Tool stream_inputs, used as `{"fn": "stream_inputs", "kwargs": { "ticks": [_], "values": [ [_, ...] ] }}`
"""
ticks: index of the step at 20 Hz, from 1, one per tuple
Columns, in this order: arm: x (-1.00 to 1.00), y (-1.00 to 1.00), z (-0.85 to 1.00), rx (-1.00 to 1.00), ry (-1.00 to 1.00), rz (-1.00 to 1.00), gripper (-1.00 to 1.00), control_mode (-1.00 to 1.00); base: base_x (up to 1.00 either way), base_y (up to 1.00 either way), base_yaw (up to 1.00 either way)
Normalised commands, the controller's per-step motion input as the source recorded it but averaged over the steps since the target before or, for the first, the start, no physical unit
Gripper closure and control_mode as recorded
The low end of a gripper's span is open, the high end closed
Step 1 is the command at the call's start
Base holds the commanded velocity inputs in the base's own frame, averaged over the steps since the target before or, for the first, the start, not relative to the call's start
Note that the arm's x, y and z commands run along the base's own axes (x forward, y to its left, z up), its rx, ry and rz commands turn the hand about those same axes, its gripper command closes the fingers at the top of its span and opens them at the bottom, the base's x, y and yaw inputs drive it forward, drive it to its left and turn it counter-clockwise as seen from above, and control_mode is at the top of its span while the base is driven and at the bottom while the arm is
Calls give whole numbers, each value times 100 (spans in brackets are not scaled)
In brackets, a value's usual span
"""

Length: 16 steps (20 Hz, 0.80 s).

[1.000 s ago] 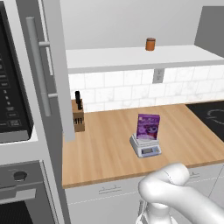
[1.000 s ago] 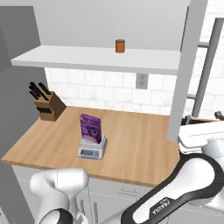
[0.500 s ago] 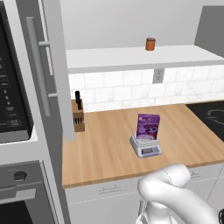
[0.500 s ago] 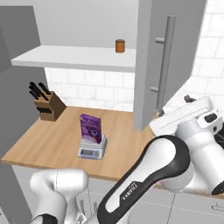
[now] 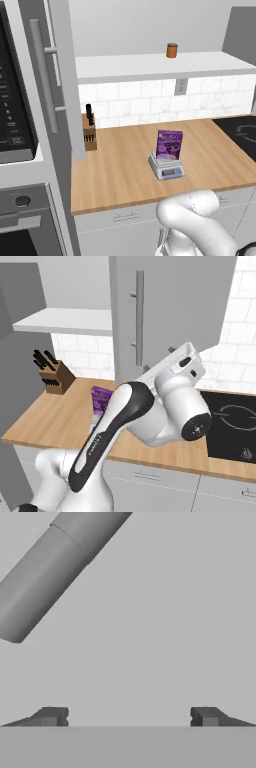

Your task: Pick the cereal and place it on the digital scale for weighing, and close the cabinet.

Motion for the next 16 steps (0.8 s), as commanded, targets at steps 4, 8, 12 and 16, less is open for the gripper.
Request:
{"fn": "stream_inputs", "kwargs": {
  "ticks": [4, 8, 12, 16],
  "values": [
    [66, 86, 25, -19, 11, -6, -100, -100, 0, 0, 0],
    [97, 45, 10, -13, 25, 0, -100, -100, 0, 0, 0],
    [100, 19, 0, -6, 22, 2, -100, -100, 0, 0, 0],
    [100, 13, -4, -2, 8, 3, -100, -100, 0, 0, 0]
  ]
}}
